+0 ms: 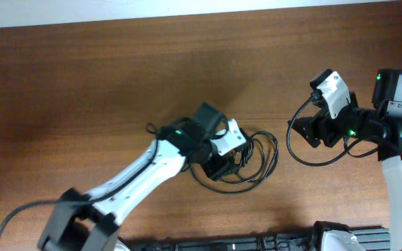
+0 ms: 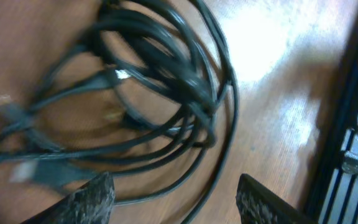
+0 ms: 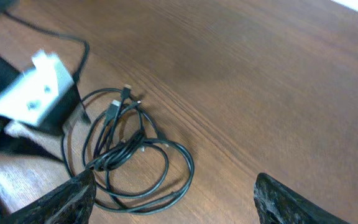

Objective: Untangle cables

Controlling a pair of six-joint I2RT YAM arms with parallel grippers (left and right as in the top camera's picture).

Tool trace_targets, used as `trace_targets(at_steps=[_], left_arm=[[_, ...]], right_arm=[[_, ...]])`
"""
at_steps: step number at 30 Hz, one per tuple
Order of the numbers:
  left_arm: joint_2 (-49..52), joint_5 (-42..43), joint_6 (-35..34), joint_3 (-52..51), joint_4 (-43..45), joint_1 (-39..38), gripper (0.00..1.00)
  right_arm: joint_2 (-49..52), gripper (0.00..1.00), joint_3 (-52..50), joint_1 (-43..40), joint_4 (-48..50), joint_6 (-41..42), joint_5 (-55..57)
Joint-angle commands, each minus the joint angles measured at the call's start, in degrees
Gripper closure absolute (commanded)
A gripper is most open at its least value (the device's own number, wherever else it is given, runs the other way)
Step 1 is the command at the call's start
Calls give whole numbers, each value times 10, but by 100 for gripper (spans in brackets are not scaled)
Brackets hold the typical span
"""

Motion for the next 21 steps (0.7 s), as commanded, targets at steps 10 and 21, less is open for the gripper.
trace_targets(at_steps=[10,21], left_arm=[[68,-10,-44,6,94,-80,43],[107,-153,-186,6,155,-80,63]], right_arm=[[0,21,6,-2,-4,31,25],[0,21,6,-2,-3,30,25]])
